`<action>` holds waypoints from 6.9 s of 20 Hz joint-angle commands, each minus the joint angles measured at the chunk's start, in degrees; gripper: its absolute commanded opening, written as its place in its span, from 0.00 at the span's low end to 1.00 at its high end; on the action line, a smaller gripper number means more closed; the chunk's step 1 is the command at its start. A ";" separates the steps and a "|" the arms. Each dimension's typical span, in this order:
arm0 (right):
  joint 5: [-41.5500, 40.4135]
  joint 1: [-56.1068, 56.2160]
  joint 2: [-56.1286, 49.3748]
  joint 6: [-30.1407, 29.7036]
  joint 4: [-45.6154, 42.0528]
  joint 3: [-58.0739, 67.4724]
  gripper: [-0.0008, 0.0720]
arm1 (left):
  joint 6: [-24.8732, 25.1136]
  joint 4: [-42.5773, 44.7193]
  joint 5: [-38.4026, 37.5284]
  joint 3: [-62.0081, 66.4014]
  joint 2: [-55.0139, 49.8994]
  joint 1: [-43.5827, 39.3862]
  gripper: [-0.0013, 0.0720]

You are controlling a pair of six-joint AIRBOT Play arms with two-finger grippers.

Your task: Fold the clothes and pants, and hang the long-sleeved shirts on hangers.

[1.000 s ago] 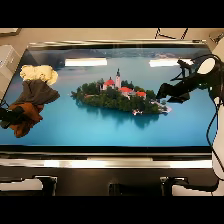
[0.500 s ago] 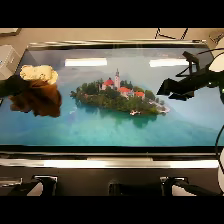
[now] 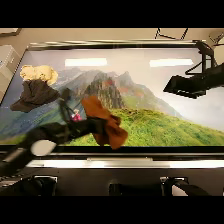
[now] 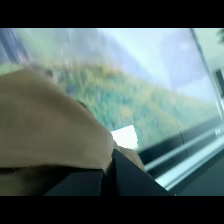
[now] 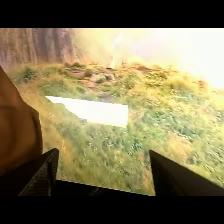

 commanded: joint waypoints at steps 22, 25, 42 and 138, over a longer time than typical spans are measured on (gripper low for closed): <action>-12.50 15.15 0.35 -0.72 11.28 -46.71 0.97 | 30.49 -29.70 -19.17 -4.22 -27.85 32.61 0.77; -13.79 17.31 0.35 -0.70 12.24 -49.86 0.96 | 31.15 -33.64 -14.16 -4.22 -29.03 28.89 0.66; -15.52 5.60 14.78 3.30 -6.43 5.68 0.07 | 37.57 -28.61 -11.91 27.82 5.95 38.18 0.04; -15.28 -10.69 21.33 -4.76 -5.73 27.41 0.06 | 31.21 -10.45 -41.53 65.61 0.90 58.71 0.04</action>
